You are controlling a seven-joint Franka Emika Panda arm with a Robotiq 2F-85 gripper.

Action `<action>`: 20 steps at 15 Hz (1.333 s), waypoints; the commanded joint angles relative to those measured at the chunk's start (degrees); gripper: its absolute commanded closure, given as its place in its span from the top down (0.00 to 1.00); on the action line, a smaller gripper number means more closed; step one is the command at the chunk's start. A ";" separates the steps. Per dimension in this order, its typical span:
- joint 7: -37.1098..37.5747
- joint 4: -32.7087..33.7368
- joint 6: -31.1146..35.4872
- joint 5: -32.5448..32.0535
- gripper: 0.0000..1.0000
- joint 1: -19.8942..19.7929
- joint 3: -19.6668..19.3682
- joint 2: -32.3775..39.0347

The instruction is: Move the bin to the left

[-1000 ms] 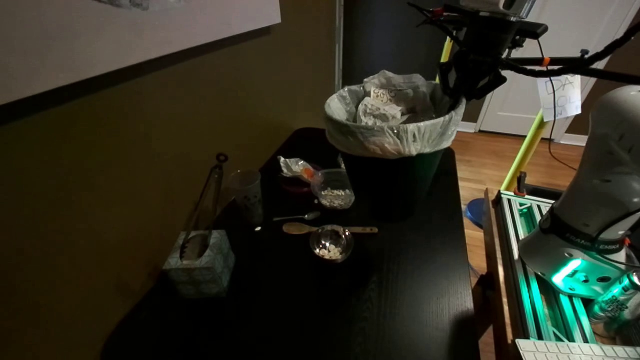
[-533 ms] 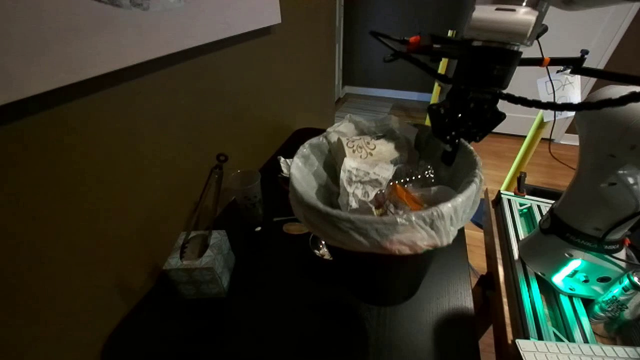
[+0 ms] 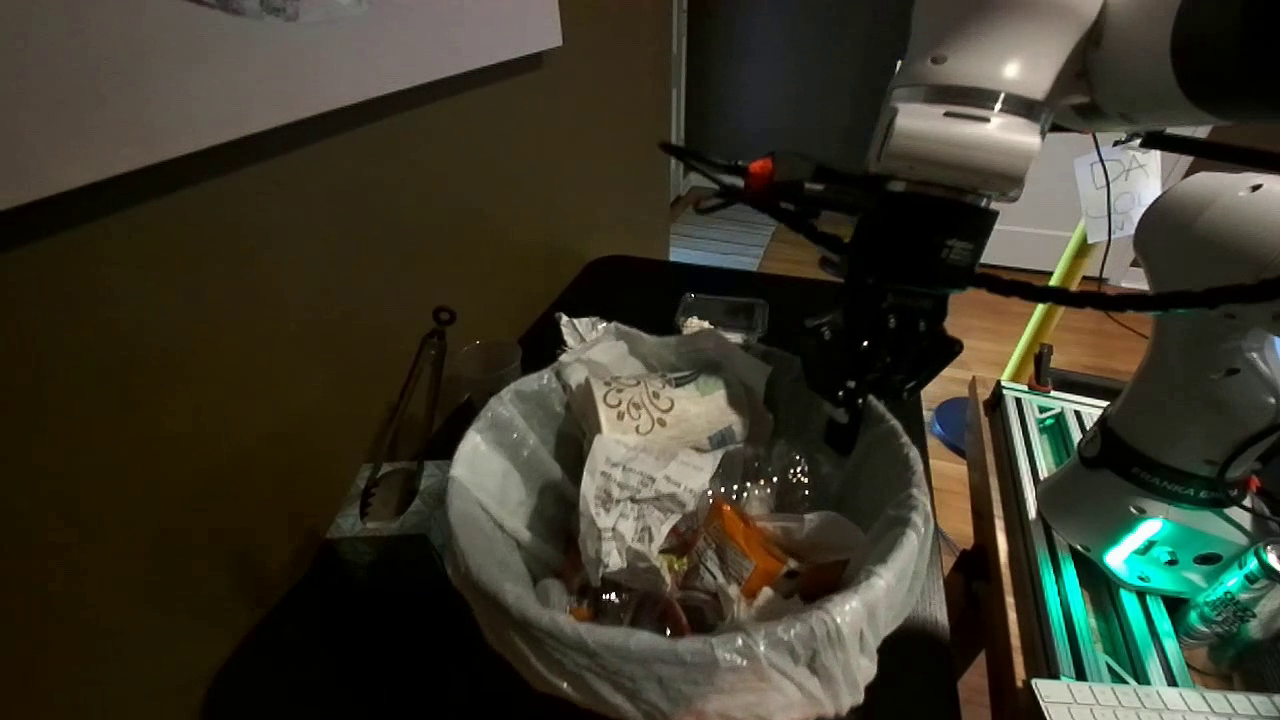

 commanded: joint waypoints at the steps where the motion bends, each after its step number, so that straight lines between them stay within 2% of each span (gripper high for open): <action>1: -2.54 3.47 6.87 4.10 0.01 2.40 0.66 10.58; 7: -2.50 7.00 17.69 3.09 0.01 2.06 4.95 21.51; 11: -3.01 9.14 20.83 3.21 0.01 2.07 8.74 25.59; 17: -0.28 9.67 27.87 -4.57 0.01 -2.87 12.82 29.47; 20: 0.63 9.68 29.17 -9.01 0.01 -6.15 14.02 30.93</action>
